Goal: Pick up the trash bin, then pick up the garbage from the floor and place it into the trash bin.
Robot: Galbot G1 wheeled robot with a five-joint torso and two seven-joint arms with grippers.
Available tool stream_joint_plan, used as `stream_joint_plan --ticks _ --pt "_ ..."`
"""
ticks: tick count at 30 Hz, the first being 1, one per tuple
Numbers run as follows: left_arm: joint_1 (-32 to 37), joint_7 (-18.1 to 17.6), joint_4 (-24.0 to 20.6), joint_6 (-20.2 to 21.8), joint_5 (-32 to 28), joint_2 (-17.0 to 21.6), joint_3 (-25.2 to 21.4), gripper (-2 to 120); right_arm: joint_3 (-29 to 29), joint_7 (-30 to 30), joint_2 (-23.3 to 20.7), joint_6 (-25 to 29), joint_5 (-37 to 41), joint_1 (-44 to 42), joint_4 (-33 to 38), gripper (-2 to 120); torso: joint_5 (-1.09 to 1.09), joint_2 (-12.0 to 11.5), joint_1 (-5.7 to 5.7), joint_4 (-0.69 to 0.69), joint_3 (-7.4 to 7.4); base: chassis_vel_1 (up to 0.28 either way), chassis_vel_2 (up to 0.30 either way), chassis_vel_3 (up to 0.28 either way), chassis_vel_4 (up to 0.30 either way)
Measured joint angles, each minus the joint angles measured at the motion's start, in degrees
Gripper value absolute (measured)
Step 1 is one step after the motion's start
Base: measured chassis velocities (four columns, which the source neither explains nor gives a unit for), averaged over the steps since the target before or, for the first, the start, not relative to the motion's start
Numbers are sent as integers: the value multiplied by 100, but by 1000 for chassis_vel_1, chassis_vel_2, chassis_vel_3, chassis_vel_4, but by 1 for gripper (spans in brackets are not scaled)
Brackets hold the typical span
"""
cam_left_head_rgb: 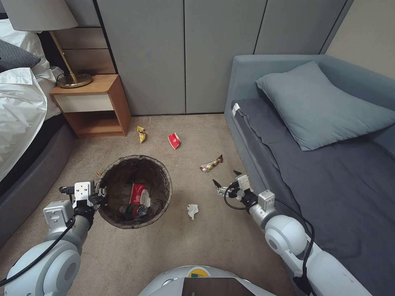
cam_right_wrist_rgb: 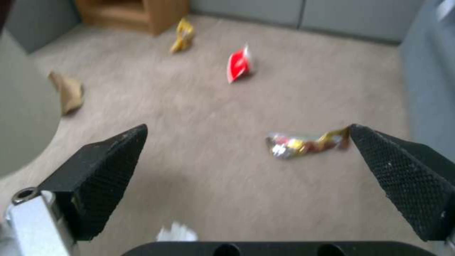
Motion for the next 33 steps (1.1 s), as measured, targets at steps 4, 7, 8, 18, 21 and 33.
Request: stream_joint_plan --ticks 4,7,8,18,21,33 --pt "18 -2 -1 1 4 -6 -15 3 -190 -225 -177 -112 84 297 -321 100 -1 0 0 1 0 0 0 0 0" --pt "15 -3 5 1 9 -6 -15 3 -395 -489 -313 -161 146 574 -651 100 -1 0 0 0 0 0 0 0 0" --pt "-10 -7 19 1 10 -5 -14 3 -518 -548 -345 -179 187 707 -781 100 -2 0 0 0 0 0 0 0 0" --pt "-120 -48 93 2 19 -26 62 3 -1618 -572 -254 -352 423 1600 -1588 100 -2 0 0 1 0 0 0 0 0" --pt "-133 -51 108 3 19 -31 67 3 -1967 -462 -197 -412 423 1810 -1741 100 -1 0 0 0 1 0 0 0 0" --pt "-163 -51 126 5 25 -44 100 3 -2820 -104 173 -673 476 2412 -2368 100 -3 0 0 1 0 0 0 0 0"
